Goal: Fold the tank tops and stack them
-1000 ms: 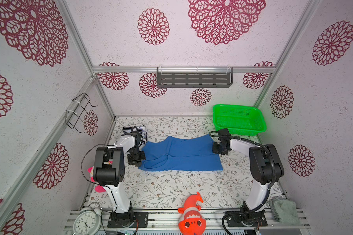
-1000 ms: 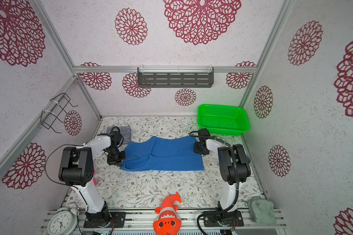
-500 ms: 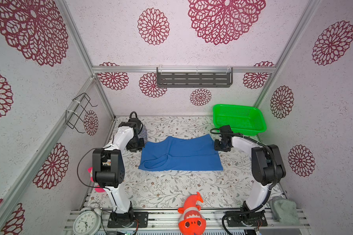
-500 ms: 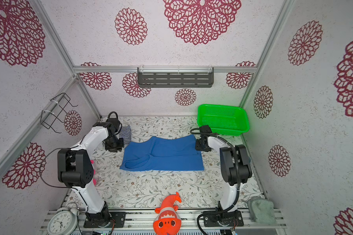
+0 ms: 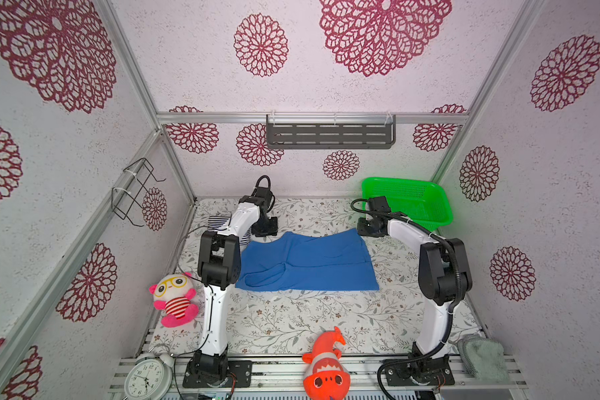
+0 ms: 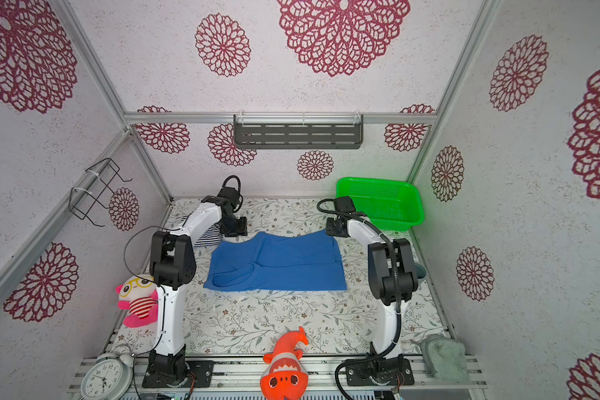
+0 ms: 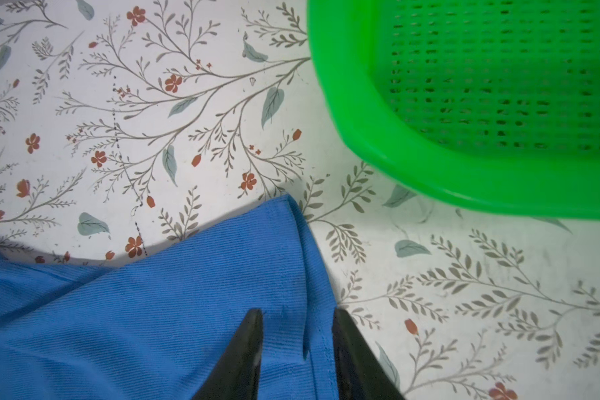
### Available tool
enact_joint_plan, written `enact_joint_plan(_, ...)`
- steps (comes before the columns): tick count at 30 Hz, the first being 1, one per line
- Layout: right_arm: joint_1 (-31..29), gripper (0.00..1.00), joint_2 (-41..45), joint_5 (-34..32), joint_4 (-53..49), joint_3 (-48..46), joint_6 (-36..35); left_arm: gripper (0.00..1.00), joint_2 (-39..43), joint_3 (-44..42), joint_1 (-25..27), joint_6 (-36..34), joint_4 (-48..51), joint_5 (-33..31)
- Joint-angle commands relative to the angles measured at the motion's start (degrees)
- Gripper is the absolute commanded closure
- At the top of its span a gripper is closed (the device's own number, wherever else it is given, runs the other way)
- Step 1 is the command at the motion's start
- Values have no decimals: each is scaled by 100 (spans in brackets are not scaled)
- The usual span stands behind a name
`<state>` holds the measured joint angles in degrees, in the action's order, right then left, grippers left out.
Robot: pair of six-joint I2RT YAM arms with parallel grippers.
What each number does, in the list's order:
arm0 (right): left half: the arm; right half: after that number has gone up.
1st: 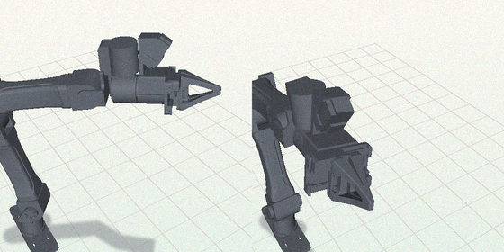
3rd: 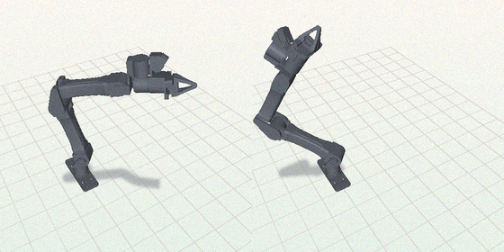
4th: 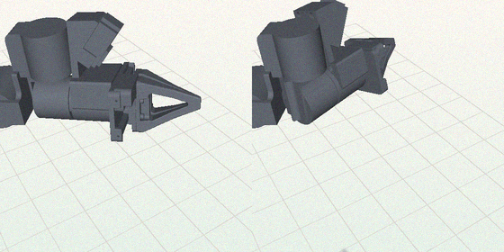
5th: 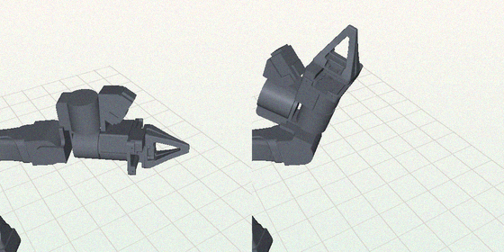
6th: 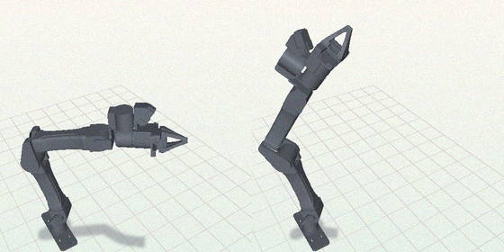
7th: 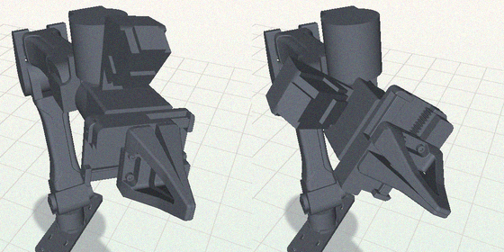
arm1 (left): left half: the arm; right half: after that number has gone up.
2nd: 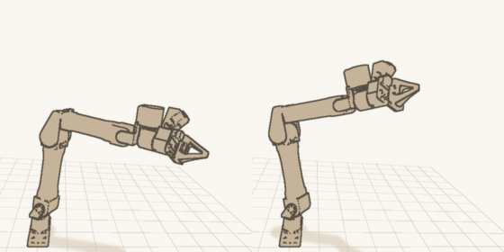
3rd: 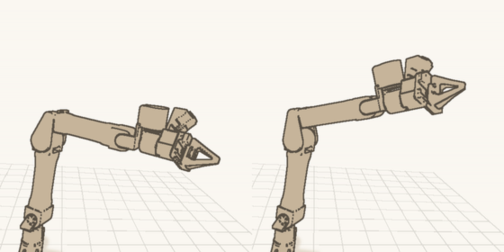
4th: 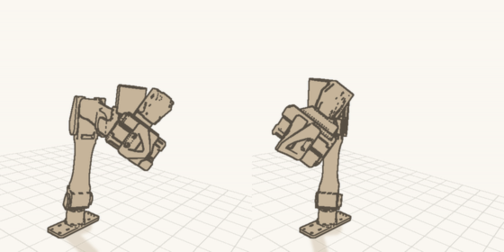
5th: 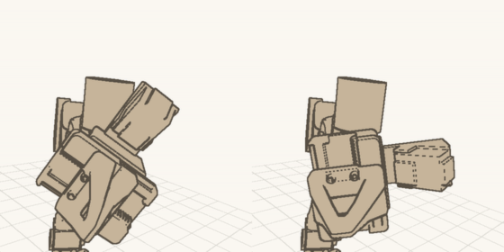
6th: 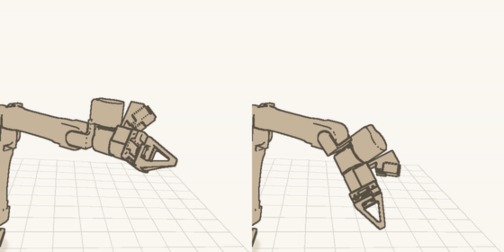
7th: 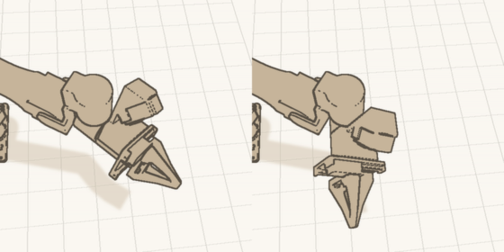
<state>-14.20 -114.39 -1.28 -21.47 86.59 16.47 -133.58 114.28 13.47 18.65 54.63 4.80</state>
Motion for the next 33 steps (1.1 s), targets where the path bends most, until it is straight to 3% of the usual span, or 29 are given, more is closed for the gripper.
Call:
enact_joint_plan(1,-43,64,-28,-58,-32,190,-103,49,-23,50,118,110,-638,238)
enact_joint_plan(7,-35,64,-109,-59,81,122,-48,46,-327,10,207,462,-1222,515)
enact_joint_plan(18,21,64,-474,-131,412,301,-51,48,-823,403,379,474,-919,702)
enact_joint_plan(28,14,62,-1137,-20,266,1057,-151,93,-917,333,475,546,-837,823)
enact_joint_plan(33,14,64,-1489,5,106,1393,-216,100,-802,233,472,519,-840,807)
